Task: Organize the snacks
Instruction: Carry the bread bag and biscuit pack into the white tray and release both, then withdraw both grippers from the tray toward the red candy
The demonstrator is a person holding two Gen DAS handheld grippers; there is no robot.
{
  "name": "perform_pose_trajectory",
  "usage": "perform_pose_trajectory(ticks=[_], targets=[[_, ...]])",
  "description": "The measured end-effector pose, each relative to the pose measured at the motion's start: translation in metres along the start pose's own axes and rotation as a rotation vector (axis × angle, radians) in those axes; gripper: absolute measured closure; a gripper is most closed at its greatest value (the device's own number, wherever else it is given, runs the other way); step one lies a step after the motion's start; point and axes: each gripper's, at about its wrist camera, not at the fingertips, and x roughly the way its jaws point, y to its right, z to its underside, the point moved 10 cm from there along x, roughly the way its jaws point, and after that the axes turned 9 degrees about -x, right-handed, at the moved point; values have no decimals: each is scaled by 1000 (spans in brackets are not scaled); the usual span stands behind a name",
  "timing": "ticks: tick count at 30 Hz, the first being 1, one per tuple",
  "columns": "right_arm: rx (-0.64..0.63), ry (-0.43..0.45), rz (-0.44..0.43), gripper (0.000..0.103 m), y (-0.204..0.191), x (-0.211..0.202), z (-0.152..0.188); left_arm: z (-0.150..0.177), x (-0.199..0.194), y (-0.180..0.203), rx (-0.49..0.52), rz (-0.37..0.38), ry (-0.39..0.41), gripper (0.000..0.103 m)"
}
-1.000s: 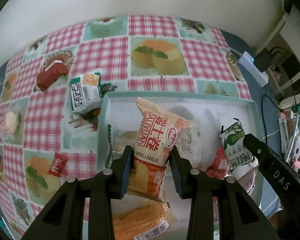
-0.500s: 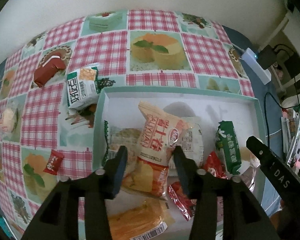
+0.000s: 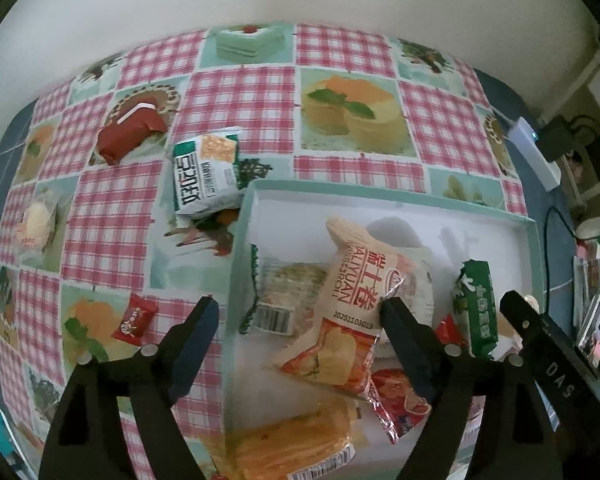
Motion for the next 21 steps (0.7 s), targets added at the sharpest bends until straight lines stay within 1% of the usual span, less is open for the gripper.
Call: perform_pose_trajectory(ticks=[1,3,7,8,9,11,13,17,21], targets=[[-7,-2,3,32,-1,0,0,-2,0,-2,-8,-3,4,16],[-12,0,2,21,-1,1,0,-5,-2,-8,-20,-27,21,10],[-31,6,-3,20,-5,1,-2,-9,-4,-18,-54,-34,31,9],[-36,6,-3,16,-6,2,-2,-9,-5,-21,-66,-35,34,9],[-39,7,-4,8,-7,2,-2,-10,-6,-24,-74,-36,36,9],[-46,13,-7,0,-9,2,-2,-11,-8,-30,-88,-47,41,9],[-58,19,-8,0,-12,1,-3,-13,-8,-37,-100,-58,44,9],[-73,21,-10,0,-17,-1,-2,-14,-10,-47,-122,-56,47,9],[-95,21,4,0,-23,-3,0,-16,-15,-61,-136,-70,57,8]])
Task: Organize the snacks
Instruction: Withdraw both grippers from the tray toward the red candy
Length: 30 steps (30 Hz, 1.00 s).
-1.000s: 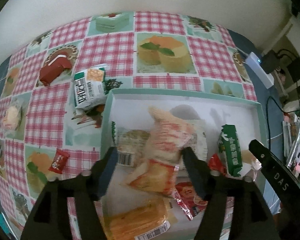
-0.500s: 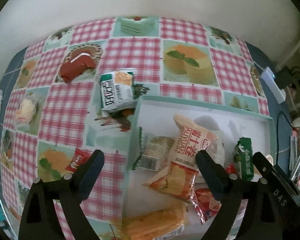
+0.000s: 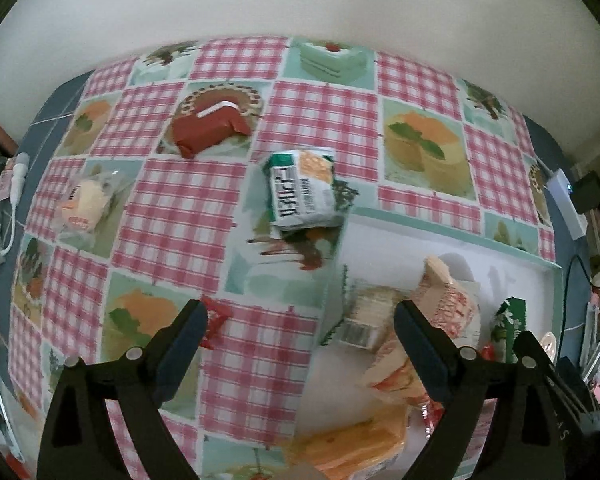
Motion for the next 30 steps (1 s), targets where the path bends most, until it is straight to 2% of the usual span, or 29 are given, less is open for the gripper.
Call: perform_pose_trajectory(ticks=[5,18,30], targets=[[-22,4,6,0,-11,-7,3,-6,-8,-25,0,-47,24,8],[-76,14,16,0,-45,-32,23,-12,-31,-112,-97,-154,78,8],[-148,29,27,0,-73,-52,53,6,-51,-134,-63,-168,116,8]])
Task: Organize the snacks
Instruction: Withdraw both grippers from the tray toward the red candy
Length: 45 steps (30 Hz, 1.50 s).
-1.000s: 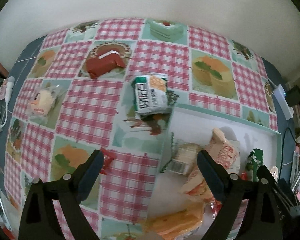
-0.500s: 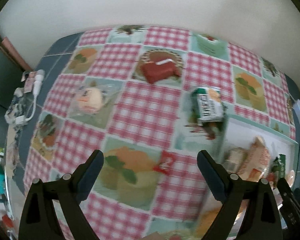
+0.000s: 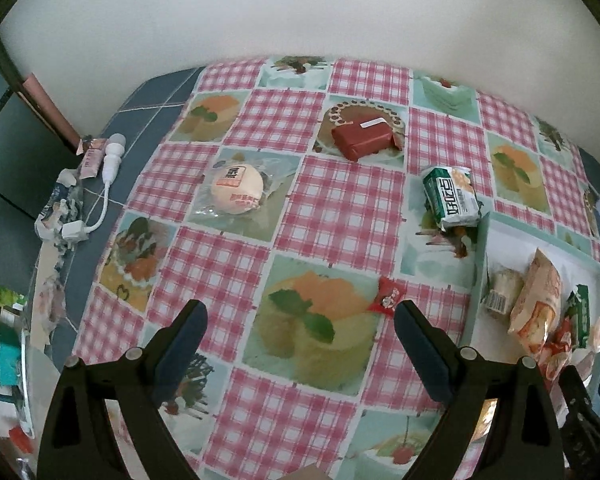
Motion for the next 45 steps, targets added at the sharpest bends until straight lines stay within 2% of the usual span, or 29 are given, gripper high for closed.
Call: perform_pose_trajectory(ticks=[11,25,31,38,45], targets=[[-49,9,-22,0,-34,0,2,-3,-4,-25,1,-7,25,8],[-144,43,-125,0,-132,-1,-11,-15,26,-124,-195,-78,-23,8],[-166,39,-172,0,-166,4,-12,-17,33,-149,-243,-85,-33,8],[-154,33,-225,0,-192,8,-13,-18,41,-163,-276,-84,-48,8],[-147,23,-222,0,-197,18,-19,-16,55,-158,-281,-77,-87,8]])
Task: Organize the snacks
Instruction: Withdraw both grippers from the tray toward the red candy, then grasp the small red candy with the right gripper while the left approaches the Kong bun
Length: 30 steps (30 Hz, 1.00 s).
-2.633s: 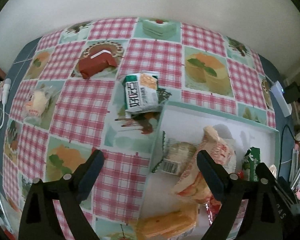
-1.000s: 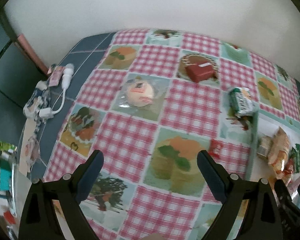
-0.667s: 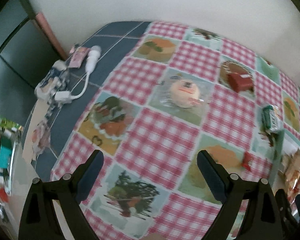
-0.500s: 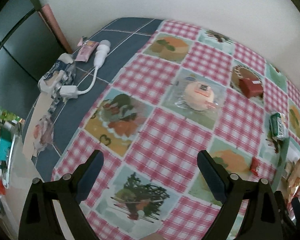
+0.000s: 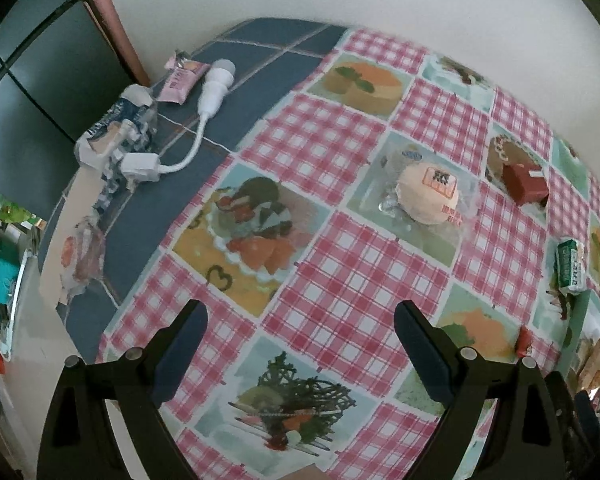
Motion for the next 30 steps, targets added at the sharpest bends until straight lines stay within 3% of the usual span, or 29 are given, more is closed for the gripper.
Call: perform_pose_trajectory(ticks=[13,30], targets=[[30,-32,13,3,2,26,-5,2,21,17,28,-16,-53,8],[-11,-71,-6,53,-10,58,-5,-8,41,24,18,-4,-83,8]])
